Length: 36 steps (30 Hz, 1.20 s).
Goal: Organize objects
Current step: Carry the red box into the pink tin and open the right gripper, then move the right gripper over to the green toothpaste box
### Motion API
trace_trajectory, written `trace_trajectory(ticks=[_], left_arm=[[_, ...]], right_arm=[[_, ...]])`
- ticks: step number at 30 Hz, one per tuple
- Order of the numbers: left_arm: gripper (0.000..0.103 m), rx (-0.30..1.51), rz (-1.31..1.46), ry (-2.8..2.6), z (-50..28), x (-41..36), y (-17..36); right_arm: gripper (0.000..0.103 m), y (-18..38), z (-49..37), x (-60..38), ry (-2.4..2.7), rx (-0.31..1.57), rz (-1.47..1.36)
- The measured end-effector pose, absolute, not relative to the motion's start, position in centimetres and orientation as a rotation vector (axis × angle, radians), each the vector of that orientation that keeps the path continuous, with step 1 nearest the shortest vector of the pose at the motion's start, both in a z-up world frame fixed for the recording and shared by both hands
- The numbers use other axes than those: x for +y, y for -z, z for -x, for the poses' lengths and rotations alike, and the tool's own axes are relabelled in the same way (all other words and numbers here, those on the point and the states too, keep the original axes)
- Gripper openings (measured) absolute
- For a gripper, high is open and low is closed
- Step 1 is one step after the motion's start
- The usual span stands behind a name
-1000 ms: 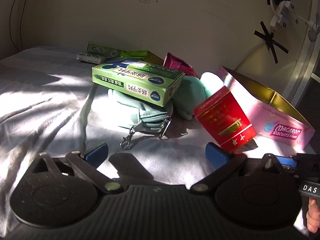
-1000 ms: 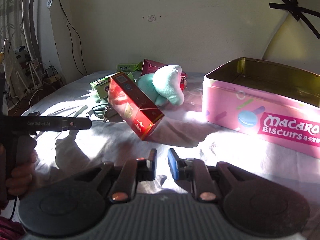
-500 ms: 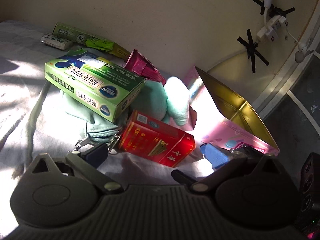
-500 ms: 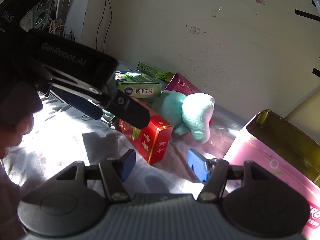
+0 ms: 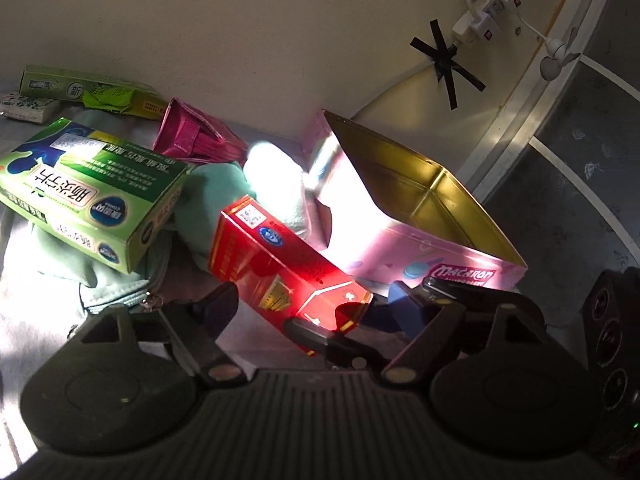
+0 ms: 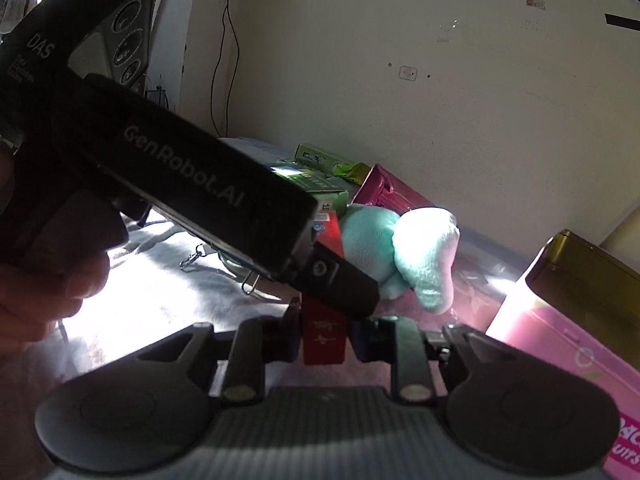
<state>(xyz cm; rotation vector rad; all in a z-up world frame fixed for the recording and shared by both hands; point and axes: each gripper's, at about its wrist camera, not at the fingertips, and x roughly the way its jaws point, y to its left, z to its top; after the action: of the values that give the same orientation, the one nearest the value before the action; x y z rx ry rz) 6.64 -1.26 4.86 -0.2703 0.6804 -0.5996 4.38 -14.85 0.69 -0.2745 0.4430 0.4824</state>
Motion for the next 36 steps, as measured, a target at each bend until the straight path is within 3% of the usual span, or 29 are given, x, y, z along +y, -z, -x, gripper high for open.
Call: trace_trajectory(ticks=[7,16,18,22,28,36], left_arm=[[0.085,0.560,0.159,0.779,-7.2,-9.1,-10.1],[0.085,0.597,0.085,0.835,-11.1,-19.4,-8.6],[0.085,0.613,0.080,0.795,-11.4,-20.0,-8.1],[0.085,0.590,0.086,0.765,-10.2,-18.1,-8.1],[0.092,0.505,0.095,0.715,-7.0,-11.1,-8.5],[0.092,0.500,0.056,0.503,-3.6,-0.7,-5.0]], right_arm=[[0.023,-3.7,-0.8,-18.9,-0.210,0.232,0.348],[0.025,-1.8,-3.6,-24.8,0.076,0.288,0.324],[0.033,-0.8,-3.9,-25.4,0.119,0.303,0.313],[0.044,-0.6,-2.7,-25.7,0.110,0.266,0.244],[0.044,-1.1,-0.6,-24.4,0.033,0.237,0.155],[0.050,-5.1,-2.2,-22.4,-0.185,0.287,-0.061]])
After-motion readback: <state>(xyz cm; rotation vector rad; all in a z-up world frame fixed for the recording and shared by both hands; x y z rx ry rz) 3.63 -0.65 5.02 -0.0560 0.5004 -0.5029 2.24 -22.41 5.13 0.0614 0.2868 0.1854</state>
